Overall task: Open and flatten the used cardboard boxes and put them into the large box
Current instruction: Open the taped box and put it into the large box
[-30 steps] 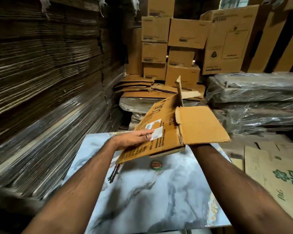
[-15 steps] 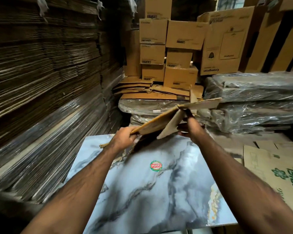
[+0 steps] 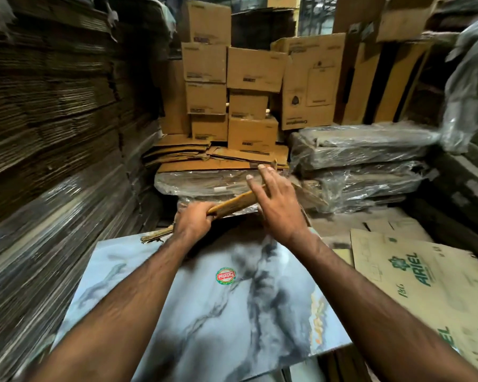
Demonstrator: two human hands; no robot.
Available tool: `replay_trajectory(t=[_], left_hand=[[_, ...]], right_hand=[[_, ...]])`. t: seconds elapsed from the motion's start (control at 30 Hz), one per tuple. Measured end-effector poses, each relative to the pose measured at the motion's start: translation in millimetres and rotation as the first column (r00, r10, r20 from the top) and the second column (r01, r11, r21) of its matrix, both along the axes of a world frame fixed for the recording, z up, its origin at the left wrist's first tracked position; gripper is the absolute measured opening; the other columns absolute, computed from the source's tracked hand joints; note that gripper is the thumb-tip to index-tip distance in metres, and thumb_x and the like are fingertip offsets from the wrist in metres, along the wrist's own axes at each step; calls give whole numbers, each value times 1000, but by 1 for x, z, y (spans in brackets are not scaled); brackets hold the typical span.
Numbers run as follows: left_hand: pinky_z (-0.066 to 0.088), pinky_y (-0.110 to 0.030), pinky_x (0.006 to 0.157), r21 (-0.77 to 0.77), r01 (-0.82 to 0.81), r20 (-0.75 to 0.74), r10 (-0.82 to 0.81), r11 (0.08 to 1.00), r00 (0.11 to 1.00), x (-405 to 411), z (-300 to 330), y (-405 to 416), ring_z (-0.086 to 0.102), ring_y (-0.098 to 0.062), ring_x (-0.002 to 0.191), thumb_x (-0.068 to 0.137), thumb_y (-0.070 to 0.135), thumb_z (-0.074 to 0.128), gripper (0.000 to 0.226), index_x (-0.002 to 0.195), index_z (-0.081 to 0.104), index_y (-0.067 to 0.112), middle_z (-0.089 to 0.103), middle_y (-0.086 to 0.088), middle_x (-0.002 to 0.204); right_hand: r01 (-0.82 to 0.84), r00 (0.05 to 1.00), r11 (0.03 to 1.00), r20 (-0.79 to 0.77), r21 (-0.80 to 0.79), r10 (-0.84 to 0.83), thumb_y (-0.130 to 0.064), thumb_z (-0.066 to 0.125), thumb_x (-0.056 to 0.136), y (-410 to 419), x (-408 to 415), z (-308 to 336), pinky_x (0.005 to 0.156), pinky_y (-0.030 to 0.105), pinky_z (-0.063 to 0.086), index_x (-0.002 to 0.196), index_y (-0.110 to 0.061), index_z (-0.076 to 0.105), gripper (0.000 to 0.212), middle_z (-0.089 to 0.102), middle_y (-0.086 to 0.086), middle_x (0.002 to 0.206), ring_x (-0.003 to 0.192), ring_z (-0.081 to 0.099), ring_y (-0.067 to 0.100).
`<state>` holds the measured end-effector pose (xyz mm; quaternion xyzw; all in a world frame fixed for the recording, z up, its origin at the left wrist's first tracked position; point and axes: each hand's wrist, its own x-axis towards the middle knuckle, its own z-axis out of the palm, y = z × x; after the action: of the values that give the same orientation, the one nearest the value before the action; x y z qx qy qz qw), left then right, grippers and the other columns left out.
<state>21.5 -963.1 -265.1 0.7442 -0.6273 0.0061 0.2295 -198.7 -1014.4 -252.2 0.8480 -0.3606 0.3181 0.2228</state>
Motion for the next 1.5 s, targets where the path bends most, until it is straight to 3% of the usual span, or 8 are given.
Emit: replay_trajectory(t=[0.43,0.6,0.8,1.1,1.17,1.23,1.33,1.5], left_hand=[[37,-41,102,-38,244,286,-223,969,932,2,-66,59,51,-30,121,76,13,65,59,134,56,20,59,-2,134],[34,-41,112,253,271,193,-323,929,927,-4,-107,85,40,-22,132,92,18,55,52,142,47,30,48,2,144],[48,-38,77,76,371,121,-378,926,918,-26,-162,135,61,-29,92,96,25,55,17,101,65,12,66,-9,101],[56,-36,73,380,233,-348,-96,895,933,-48,-231,185,67,-20,77,98,60,33,57,92,68,16,71,-2,86],[60,-44,77,473,175,-665,220,864,714,-56,-234,192,72,-25,84,99,62,33,52,111,64,22,73,-6,95],[60,-45,78,510,198,-854,467,837,228,-63,-229,191,70,-33,99,99,61,35,46,123,54,27,70,-11,113],[55,-45,86,442,83,-864,448,893,-229,-74,-226,185,63,-34,114,98,57,43,52,131,53,17,62,-13,127],[55,-41,88,383,-224,-814,213,896,-540,-89,-198,172,67,-28,97,97,41,57,36,119,58,12,70,-13,107]], right_hand=[[333,837,815,-547,474,-24,-15,49,97,12,-20,-22,84,37,48,129,-17,56,32,58,12,124,116,55,33],[340,844,768,-536,543,6,-27,55,97,41,-28,-86,87,39,49,129,-22,50,32,52,7,130,117,49,32],[384,871,728,-485,569,-80,-15,54,93,86,-36,-154,88,40,48,133,-22,45,42,48,6,139,118,47,31],[422,866,691,-487,587,-115,-21,61,92,132,-63,-212,88,43,46,133,-18,47,44,46,9,142,116,46,34],[420,869,694,-479,585,-123,-16,66,87,138,-74,-217,85,44,49,128,-17,51,44,50,11,139,112,48,35],[412,873,704,-471,578,-125,-13,70,82,143,-84,-218,84,43,48,125,-18,52,46,52,10,136,111,48,34],[365,906,720,-404,591,-128,-10,67,82,151,-89,-212,87,44,46,130,-19,51,51,52,9,134,111,47,33],[283,933,765,-349,579,-81,-17,67,87,154,-98,-194,95,46,45,145,-23,42,63,50,12,138,117,46,34]])
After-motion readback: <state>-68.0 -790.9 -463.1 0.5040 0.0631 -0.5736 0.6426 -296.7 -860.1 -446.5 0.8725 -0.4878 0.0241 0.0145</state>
